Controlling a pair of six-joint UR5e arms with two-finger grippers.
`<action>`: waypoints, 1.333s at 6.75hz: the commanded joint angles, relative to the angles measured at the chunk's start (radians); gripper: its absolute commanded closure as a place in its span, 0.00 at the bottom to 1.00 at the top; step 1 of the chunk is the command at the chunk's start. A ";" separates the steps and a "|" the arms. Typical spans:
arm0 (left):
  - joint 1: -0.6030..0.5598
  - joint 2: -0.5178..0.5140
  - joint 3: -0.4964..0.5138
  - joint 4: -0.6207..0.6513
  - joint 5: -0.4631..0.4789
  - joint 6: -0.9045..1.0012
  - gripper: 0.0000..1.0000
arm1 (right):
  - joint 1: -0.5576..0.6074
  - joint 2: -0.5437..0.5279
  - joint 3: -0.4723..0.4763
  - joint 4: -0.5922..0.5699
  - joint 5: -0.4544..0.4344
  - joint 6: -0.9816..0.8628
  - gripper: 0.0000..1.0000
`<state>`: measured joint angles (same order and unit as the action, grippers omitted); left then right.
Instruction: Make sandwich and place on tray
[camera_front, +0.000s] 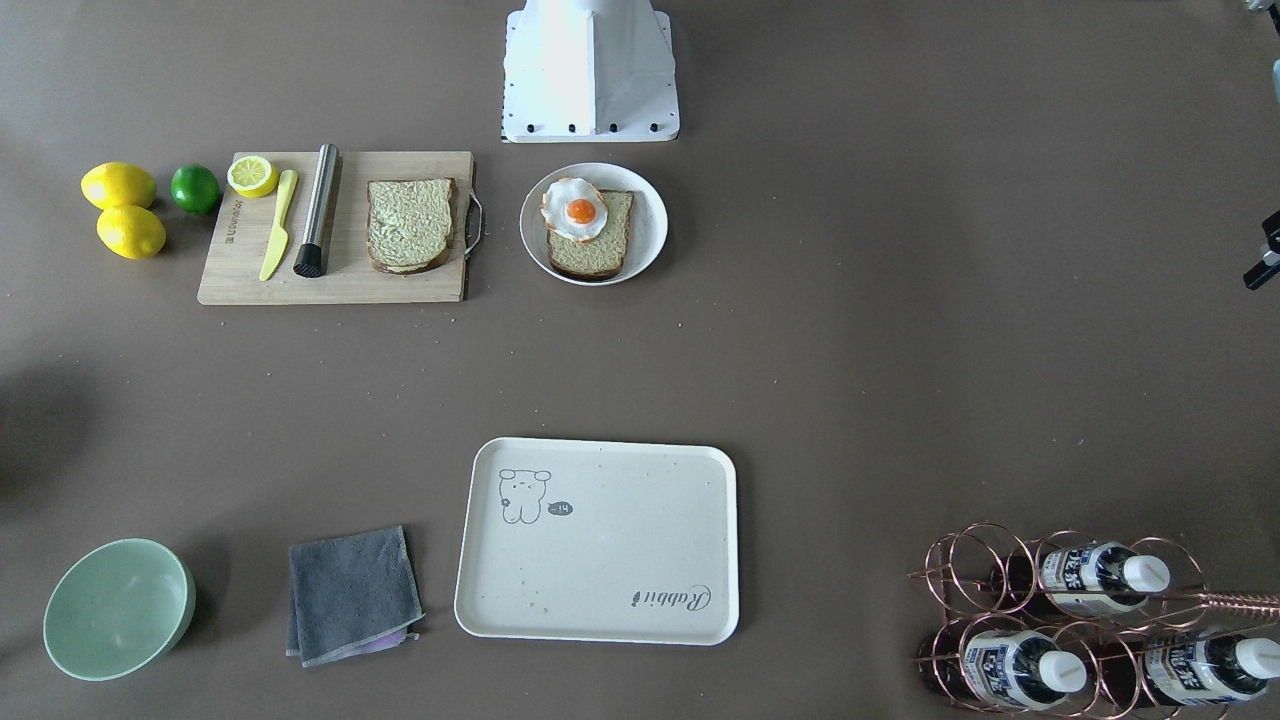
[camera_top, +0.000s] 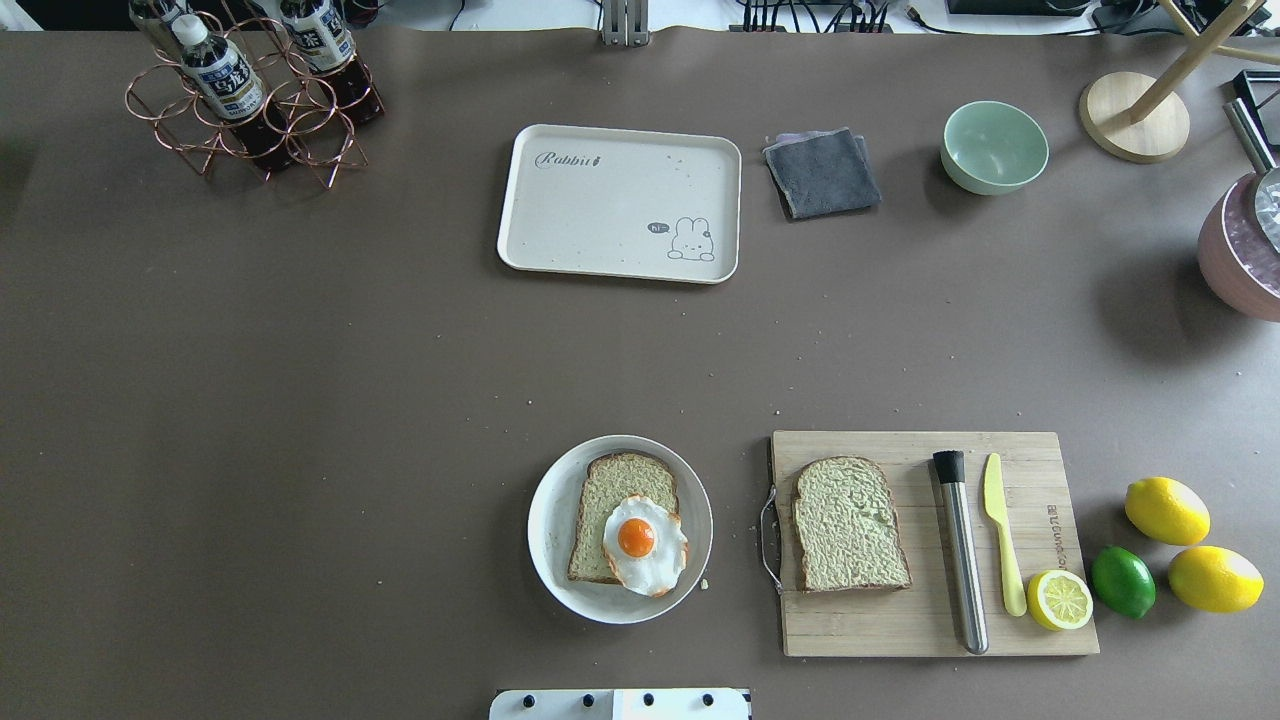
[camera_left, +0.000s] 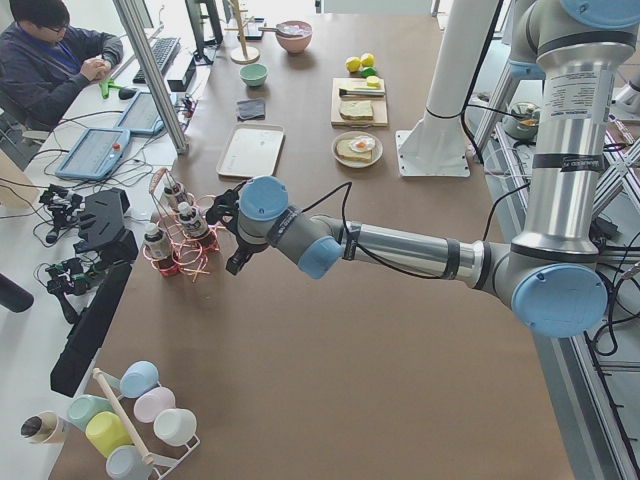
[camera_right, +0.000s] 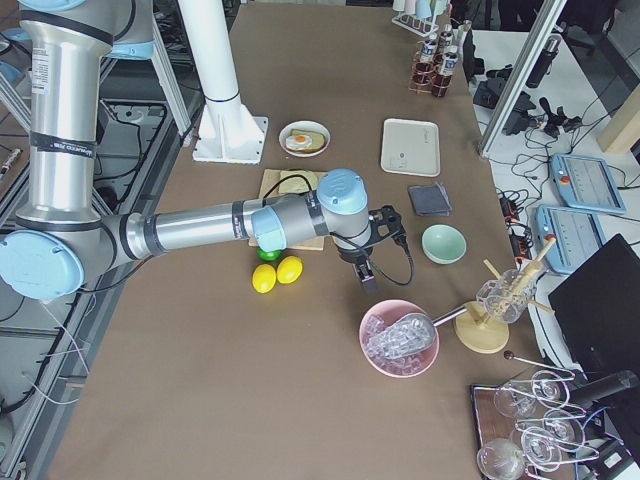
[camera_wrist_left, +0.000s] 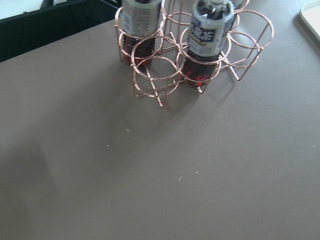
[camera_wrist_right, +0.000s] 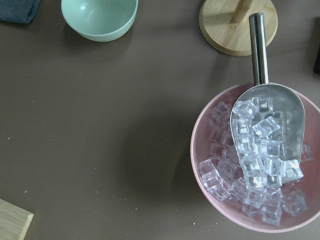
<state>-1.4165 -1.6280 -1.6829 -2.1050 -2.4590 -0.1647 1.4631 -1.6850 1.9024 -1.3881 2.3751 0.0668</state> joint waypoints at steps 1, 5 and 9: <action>0.144 0.006 -0.062 -0.029 0.174 -0.279 0.02 | -0.168 0.010 0.128 0.006 -0.017 0.430 0.00; 0.460 -0.058 -0.222 -0.030 0.314 -0.724 0.01 | -0.636 0.008 0.190 0.306 -0.366 1.070 0.01; 0.628 -0.171 -0.215 -0.021 0.462 -0.877 0.01 | -0.976 -0.008 0.210 0.401 -0.522 1.199 0.05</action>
<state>-0.7995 -1.7876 -1.8972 -2.1266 -2.0065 -1.0338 0.5666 -1.6707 2.1075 -1.0451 1.8784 1.2543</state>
